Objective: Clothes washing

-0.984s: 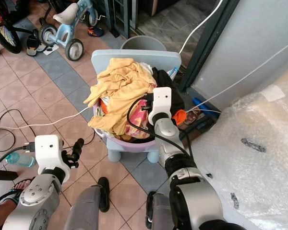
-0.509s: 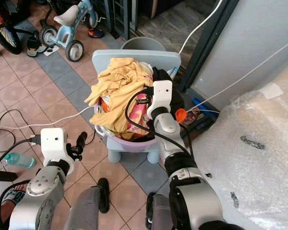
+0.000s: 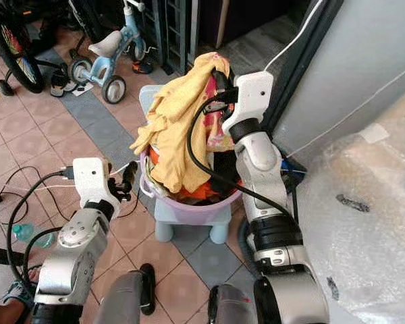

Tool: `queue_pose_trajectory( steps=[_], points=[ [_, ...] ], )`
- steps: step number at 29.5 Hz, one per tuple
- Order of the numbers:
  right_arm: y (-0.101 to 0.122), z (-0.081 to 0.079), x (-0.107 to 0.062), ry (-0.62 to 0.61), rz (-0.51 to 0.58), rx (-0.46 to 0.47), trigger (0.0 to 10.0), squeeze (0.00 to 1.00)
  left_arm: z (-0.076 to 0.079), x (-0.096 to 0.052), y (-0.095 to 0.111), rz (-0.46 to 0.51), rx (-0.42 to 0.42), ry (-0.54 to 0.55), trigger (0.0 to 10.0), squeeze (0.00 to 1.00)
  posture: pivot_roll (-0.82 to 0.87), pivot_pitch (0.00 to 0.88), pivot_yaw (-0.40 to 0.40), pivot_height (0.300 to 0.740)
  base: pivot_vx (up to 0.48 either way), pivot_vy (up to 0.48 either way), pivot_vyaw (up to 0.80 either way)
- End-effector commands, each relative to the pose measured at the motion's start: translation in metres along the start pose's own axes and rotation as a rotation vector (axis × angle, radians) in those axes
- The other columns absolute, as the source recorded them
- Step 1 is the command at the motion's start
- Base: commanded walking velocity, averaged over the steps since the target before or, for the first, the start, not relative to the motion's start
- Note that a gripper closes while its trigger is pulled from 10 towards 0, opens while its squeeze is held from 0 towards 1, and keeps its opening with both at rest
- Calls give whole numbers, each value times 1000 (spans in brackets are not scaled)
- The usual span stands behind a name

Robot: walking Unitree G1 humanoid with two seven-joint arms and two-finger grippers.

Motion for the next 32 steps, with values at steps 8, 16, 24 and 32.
queue_pose_trajectory(
  steps=[8,16,24,32],
  points=[
    [19,9,-16,-60,0,-46,0,0,11,7,-7,15,-19,-60,10000,0,-89,41,12,740,0,0,0],
    [12,7,-23,-58,-47,-52,0,0,10,8,-8,12,-18,-66,10000,0,-85,42,17,740,0,0,0],
    [11,5,-23,-58,-71,-48,0,0,7,9,-8,16,-9,-67,10000,0,-83,48,23,740,-90,0,0],
    [9,7,-24,-69,-84,-49,0,0,7,10,-10,8,-15,-62,10000,0,-85,51,25,740,-332,0,0]
  ],
)
Point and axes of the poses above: a point about 5 cm out from each wrist's last joint towards the gripper, its own x axis pointing out of the wrist towards the gripper, its own y axis along the axis of the wrist's last joint, z = x × y, the point moved 1 cm from there along x, pointing out of the wrist towards the gripper, and after that the axes turned 7 degrees about -x, right-handed, at the moved point
